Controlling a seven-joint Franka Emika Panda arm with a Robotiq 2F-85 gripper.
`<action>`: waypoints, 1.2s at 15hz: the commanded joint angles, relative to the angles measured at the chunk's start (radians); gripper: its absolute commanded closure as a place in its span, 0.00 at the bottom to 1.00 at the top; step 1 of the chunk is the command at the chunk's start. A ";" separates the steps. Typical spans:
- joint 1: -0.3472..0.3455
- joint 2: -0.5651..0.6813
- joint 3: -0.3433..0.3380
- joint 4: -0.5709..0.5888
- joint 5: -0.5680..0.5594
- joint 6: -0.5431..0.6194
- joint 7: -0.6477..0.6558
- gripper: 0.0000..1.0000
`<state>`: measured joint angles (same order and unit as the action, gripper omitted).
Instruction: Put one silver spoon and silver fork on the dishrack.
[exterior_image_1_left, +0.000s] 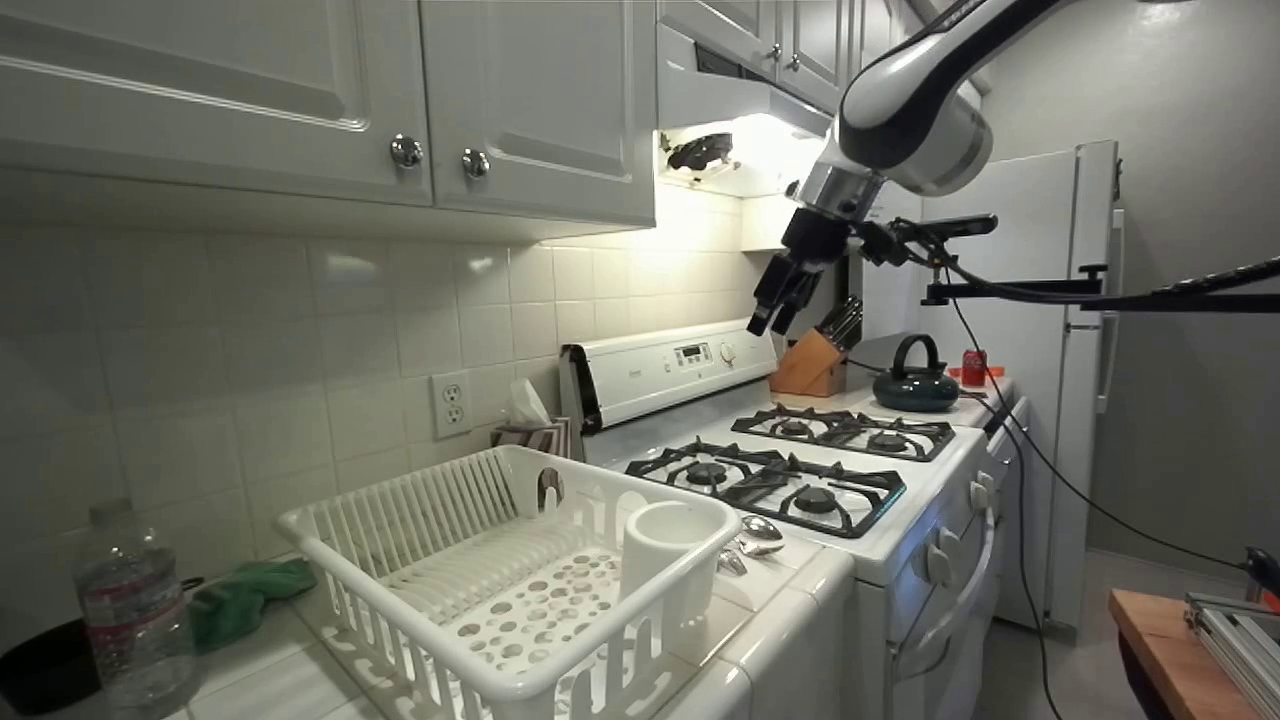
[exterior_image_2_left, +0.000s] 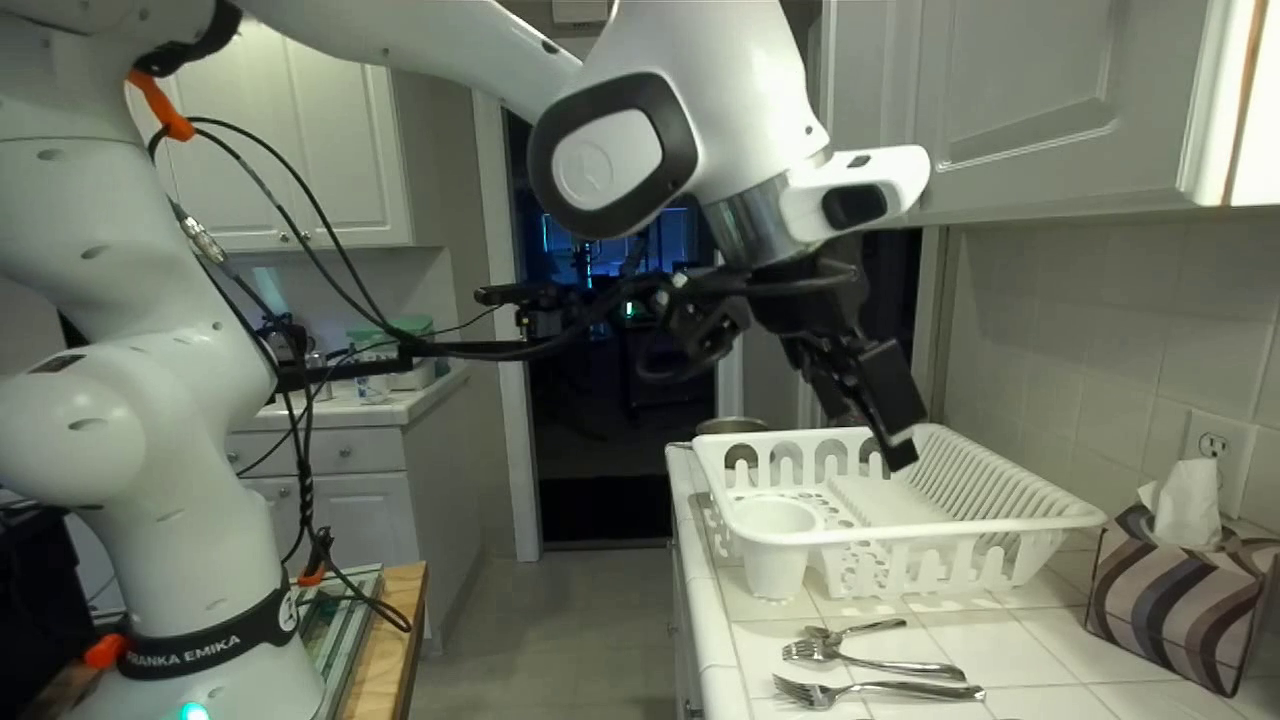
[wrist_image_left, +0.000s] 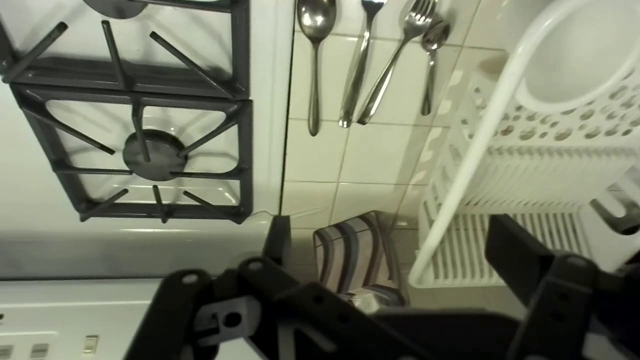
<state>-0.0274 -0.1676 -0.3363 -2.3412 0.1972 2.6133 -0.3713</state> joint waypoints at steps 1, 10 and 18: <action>-0.037 0.153 0.041 0.054 0.058 0.094 0.069 0.00; -0.063 0.393 0.070 0.195 0.371 -0.004 -0.097 0.00; -0.236 0.538 0.231 0.247 0.285 0.018 -0.077 0.00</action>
<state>-0.2171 0.3213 -0.1490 -2.1296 0.5215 2.6175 -0.4431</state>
